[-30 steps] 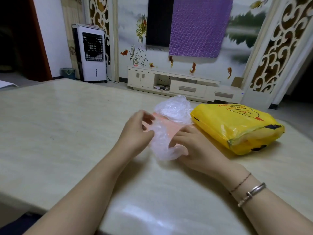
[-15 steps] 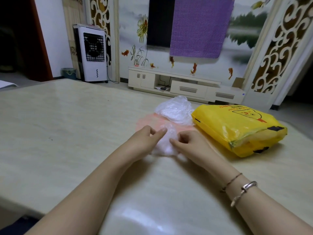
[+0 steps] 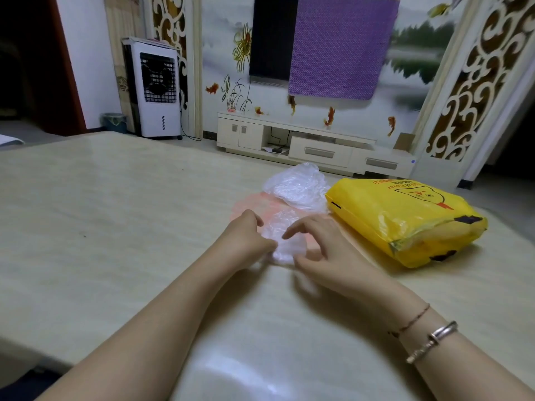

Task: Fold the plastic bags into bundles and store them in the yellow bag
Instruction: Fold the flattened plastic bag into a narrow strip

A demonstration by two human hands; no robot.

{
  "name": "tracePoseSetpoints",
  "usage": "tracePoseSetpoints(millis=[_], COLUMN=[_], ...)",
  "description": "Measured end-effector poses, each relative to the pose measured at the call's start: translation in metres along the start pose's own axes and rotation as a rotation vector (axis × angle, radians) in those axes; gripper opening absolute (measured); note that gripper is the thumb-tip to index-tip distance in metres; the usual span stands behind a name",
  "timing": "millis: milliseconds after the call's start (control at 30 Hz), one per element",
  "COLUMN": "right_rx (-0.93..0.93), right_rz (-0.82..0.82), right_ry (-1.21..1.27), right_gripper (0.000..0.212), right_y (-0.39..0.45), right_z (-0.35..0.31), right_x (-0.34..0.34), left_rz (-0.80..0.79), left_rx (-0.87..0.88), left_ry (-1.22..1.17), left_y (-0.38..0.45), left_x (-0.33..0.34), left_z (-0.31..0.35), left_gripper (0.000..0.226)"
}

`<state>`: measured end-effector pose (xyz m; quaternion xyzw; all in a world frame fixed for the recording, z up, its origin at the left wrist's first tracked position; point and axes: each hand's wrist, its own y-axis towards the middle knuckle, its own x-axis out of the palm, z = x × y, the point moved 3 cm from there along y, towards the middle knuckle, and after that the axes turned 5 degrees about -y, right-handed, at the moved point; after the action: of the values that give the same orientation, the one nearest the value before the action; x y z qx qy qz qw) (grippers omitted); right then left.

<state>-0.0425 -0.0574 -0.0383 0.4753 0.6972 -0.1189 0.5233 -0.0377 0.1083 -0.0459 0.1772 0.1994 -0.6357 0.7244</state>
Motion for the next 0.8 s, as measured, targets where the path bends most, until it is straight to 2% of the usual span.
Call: tracePoseSetpoints(millis=[67,133,300,433,533,600,700,800], right_rx=[0.022,0.035,-0.011,0.013,0.064,0.13,0.269,0.396], right_rz=[-0.079,-0.114,-0.029,0.037,0.01,0.002,0.023,0.074], right_ry=[-0.009,-0.005,-0.059,-0.014,0.132,0.29,0.464,0.477], right_gripper=[0.04,0.039,0.03,0.019,0.012,0.01,0.017,0.016], right_y=[-0.001,-0.002,0.001,0.002,0.002,0.002,0.006,0.01], right_z=[0.003,0.005,0.001,0.004,0.003,0.004,0.01,0.015], right_x=[0.005,0.008,0.008,0.003,-0.002,-0.004,-0.002,-0.001], left_rz=[-0.013,-0.027,-0.098,-0.137,-0.212,-0.253,-0.199,-0.127], left_rx=[-0.014,-0.031,-0.057,0.106,0.186,0.17,0.118,0.072], left_ry=[-0.021,-0.063,-0.23,-0.214,-0.174,-0.179,-0.189,-0.189], left_y=[0.0,-0.002,-0.01,-0.025,-0.025,-0.02,-0.012,-0.006], left_x=[-0.001,-0.003,-0.01,-0.017,-0.012,-0.005,-0.002,-0.001], left_z=[0.0,0.001,0.004,0.013,0.013,0.011,0.008,0.005], left_gripper=[0.054,0.055,0.059,0.083,0.066,0.049,0.027,0.018])
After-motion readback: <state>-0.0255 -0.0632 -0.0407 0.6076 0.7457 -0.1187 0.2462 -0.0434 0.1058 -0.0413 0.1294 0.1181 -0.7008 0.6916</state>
